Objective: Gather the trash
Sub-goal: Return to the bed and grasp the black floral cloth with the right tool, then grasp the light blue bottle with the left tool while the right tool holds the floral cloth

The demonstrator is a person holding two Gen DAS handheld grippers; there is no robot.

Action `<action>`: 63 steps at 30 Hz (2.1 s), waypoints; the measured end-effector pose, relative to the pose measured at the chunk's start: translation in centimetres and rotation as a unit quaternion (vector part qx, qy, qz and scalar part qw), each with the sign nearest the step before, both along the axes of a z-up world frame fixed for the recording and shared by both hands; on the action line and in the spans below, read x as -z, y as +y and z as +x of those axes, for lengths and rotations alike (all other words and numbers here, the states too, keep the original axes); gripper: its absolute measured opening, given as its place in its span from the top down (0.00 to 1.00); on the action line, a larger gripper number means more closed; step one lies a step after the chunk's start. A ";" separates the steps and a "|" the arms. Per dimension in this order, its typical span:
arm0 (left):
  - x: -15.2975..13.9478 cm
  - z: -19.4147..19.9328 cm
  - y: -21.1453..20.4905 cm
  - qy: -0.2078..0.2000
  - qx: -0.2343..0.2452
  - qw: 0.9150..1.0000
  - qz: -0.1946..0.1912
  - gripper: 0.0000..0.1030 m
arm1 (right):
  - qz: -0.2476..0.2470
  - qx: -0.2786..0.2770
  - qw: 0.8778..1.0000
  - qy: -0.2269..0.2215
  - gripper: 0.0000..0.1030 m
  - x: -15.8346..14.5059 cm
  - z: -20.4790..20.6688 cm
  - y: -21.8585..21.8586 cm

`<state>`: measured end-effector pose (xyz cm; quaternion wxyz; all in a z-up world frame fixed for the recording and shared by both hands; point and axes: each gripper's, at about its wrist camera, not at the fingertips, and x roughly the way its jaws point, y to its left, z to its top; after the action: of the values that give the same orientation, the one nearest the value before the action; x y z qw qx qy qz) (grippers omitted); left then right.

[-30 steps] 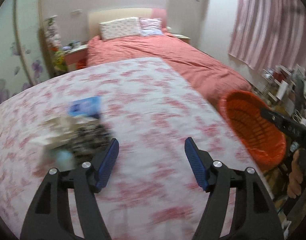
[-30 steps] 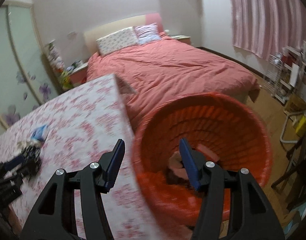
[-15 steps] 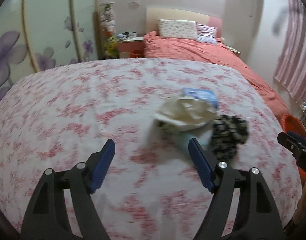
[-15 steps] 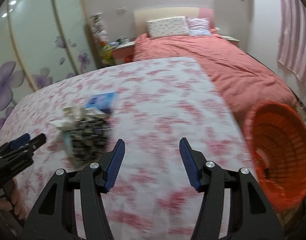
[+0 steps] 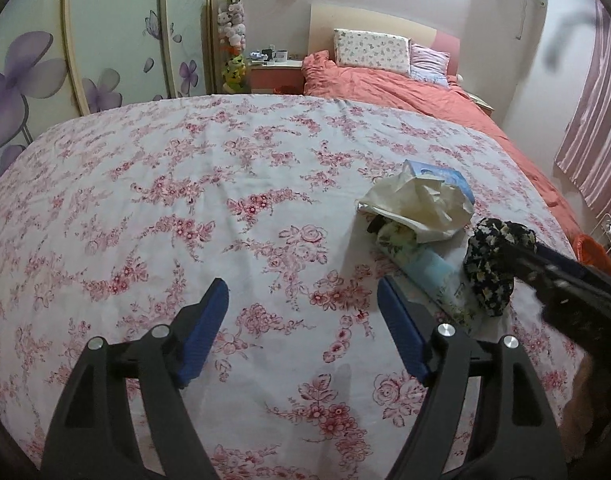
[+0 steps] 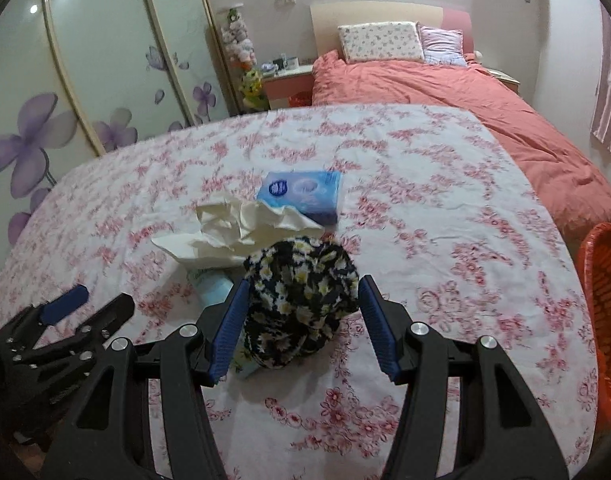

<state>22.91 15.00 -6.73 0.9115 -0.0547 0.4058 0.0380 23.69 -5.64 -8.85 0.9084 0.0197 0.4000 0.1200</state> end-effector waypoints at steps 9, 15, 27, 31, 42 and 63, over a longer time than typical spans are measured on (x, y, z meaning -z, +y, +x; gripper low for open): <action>0.3 1.0 -3.4 0.005 0.028 0.999 -0.024 0.22 | -0.008 0.044 0.999 0.009 0.88 1.2 0.0 -3.4; 0.7 2.1 -6.7 0.012 0.041 0.999 -0.023 0.21 | -0.016 0.117 0.993 0.017 0.88 1.6 0.4 -7.1; 2.5 4.4 -6.9 0.046 -0.003 0.999 0.009 0.22 | -0.025 0.115 0.993 0.017 0.88 2.7 -0.1 -7.7; 2.6 3.9 -3.5 0.046 -0.023 0.999 0.019 0.26 | -0.022 0.114 0.993 0.018 0.88 2.7 -0.1 -7.8; 2.3 4.6 -1.5 0.037 -0.005 0.999 0.016 0.42 | -0.019 0.113 0.993 0.023 0.88 2.8 -0.2 -8.2; 2.3 6.5 -2.3 0.042 0.006 0.999 0.034 0.45 | -0.018 0.111 0.993 0.024 0.88 2.9 -0.3 -8.4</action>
<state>29.38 12.71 -9.07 0.8952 -0.0196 0.4424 0.0490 23.39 -14.08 -11.75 0.9065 0.0509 0.4190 0.0104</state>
